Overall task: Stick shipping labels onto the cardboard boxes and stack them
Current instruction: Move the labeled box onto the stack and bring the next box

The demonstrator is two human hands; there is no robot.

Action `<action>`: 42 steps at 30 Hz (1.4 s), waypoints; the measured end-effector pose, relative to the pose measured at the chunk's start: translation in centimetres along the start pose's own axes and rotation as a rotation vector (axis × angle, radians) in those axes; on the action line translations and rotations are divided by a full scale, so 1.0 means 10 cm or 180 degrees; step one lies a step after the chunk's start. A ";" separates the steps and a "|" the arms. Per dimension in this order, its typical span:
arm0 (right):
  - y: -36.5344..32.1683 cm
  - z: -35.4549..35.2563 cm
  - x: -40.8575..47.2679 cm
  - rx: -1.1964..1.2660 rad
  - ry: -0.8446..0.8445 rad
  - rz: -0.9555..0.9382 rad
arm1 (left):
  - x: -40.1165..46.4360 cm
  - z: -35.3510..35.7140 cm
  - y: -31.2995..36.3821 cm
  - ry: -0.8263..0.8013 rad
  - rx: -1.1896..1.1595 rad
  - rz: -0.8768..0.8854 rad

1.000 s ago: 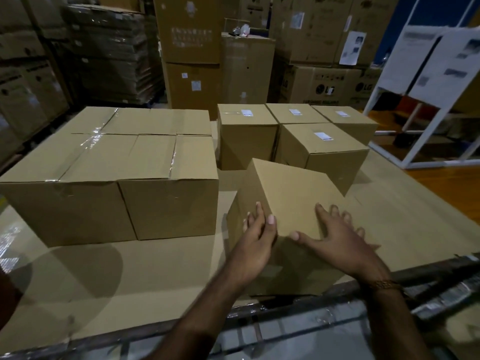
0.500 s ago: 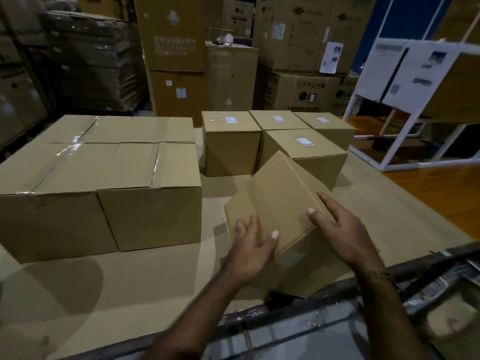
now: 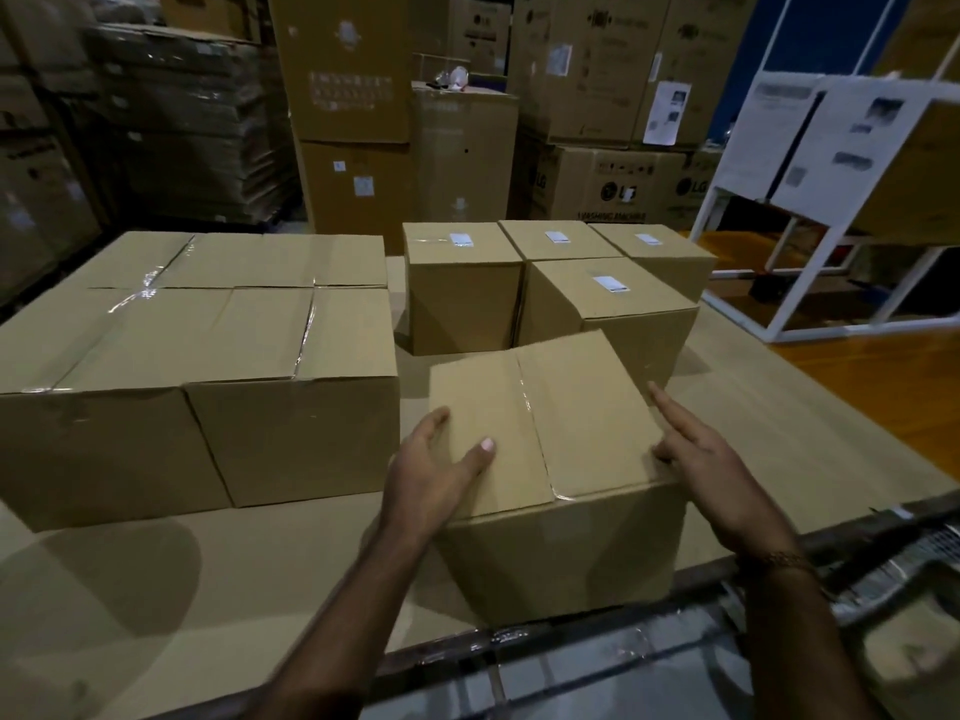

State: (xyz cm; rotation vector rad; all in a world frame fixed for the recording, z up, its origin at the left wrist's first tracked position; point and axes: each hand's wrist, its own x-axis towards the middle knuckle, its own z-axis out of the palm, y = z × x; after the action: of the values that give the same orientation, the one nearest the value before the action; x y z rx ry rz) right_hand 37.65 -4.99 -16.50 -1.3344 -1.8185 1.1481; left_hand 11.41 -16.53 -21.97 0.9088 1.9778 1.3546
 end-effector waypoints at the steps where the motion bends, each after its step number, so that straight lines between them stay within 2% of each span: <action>1: 0.05 0.04 0.03 -0.0022 -0.0073 0.0093 | 0.02 -0.06 0.02 -0.0044 0.0025 0.0008; 5: 0.27 0.21 0.06 -0.0059 -0.0356 0.0222 | 0.00 -0.14 0.02 -0.0320 -0.0058 0.0150; 8: 0.30 0.23 0.07 0.0019 -0.0402 0.0210 | -0.01 -0.12 -0.02 -0.0466 -0.0405 -0.0038; 14: 0.13 0.23 0.11 0.0293 -0.0176 0.0092 | 0.06 -0.15 0.08 -0.0559 -0.0865 -0.0320; 22: -0.74 0.00 0.12 0.0480 0.0237 -0.0400 | 0.26 -0.54 0.71 -0.0468 -0.1245 -0.0196; 26: -1.14 -0.01 0.14 0.0539 0.0537 -0.0667 | 0.32 -0.91 1.10 -0.0723 -0.1299 -0.0031; 30: -1.54 0.05 0.19 0.0638 0.0565 -0.0979 | 0.31 -1.33 1.48 -0.0770 -0.1293 0.0353; 34: -2.05 0.16 0.26 0.0564 0.0589 -0.1276 | 0.33 -1.68 1.61 -0.0742 -0.1295 0.0425; 42: -2.82 0.23 0.42 0.0279 0.0617 -0.1212 | 0.42 -2.04 1.81 -0.0945 -0.1398 0.0503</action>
State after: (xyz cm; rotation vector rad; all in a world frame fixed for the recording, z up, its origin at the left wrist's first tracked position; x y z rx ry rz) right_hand 22.30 -5.06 7.63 -0.9588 -1.7608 0.8535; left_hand -2.88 -19.88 1.43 0.9967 1.3387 1.5562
